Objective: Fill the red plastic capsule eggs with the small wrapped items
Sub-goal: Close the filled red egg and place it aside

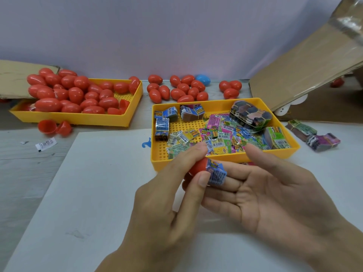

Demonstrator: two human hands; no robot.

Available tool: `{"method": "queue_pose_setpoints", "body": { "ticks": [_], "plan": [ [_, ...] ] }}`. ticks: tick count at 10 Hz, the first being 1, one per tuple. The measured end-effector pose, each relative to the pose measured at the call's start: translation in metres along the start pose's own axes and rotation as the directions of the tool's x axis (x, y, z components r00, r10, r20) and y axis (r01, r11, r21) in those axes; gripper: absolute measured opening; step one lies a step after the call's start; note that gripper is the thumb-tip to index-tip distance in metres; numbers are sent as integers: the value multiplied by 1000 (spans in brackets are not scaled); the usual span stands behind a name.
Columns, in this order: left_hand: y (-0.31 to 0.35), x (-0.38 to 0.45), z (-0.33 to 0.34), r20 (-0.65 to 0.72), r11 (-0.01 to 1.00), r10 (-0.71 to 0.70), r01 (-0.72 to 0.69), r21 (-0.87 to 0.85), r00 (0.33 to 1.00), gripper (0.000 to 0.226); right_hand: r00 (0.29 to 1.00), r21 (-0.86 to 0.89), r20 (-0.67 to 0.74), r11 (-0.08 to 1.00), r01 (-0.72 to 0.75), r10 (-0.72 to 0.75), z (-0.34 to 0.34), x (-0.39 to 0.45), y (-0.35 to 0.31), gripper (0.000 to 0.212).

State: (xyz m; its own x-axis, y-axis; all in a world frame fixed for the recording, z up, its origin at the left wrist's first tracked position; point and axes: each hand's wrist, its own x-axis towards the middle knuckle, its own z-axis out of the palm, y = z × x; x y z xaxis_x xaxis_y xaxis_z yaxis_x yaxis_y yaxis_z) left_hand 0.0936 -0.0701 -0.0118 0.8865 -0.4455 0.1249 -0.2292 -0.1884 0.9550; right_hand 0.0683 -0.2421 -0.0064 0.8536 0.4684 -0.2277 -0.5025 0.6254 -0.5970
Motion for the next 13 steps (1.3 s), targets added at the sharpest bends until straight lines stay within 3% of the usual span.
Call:
{"method": "queue_pose_setpoints", "body": {
  "ticks": [1, 2, 3, 6, 7, 8, 9, 11, 13],
  "plan": [
    [-15, -3, 1, -81, 995, 1, 7, 103, 997, 83, 1000, 17, -7, 1000, -26, 26, -4, -8, 4, 67],
    [-20, -7, 10, -261, 942, 314, -266, 204, 913, 45, 999, 29, 27, 998, -47, 47, -1, -7, 3, 64],
    [-29, -21, 10, -344, 903, 429, -404, 146, 835, 44, 1000, 37, 8, 999, -23, 23, -2, -7, 1, 66],
    [-29, -17, 10, -354, 907, 416, -411, 95, 837, 28, 995, -14, 93, 999, -29, 30, -9, -8, 0, 70],
    [-29, -16, 10, -361, 912, 385, -409, 11, 849, 32, 999, -151, 42, 989, 2, 4, -6, -7, 3, 63],
    [-30, -16, 10, -333, 909, 388, -416, -15, 859, 29, 970, -442, -167, 893, 88, -178, -2, -5, 10, 43],
    [-30, -16, 10, -307, 915, 379, -404, -17, 873, 34, 935, -529, -223, 840, 123, -277, 0, -6, 12, 34],
    [-29, -15, 9, -304, 929, 324, -362, -79, 896, 35, 946, -502, -233, 861, 81, -224, 2, -8, 10, 34],
    [-31, -17, 11, -275, 929, 371, -361, 86, 887, 33, 949, -505, -250, 862, 43, -194, 4, -9, 10, 32]
  ]
}}
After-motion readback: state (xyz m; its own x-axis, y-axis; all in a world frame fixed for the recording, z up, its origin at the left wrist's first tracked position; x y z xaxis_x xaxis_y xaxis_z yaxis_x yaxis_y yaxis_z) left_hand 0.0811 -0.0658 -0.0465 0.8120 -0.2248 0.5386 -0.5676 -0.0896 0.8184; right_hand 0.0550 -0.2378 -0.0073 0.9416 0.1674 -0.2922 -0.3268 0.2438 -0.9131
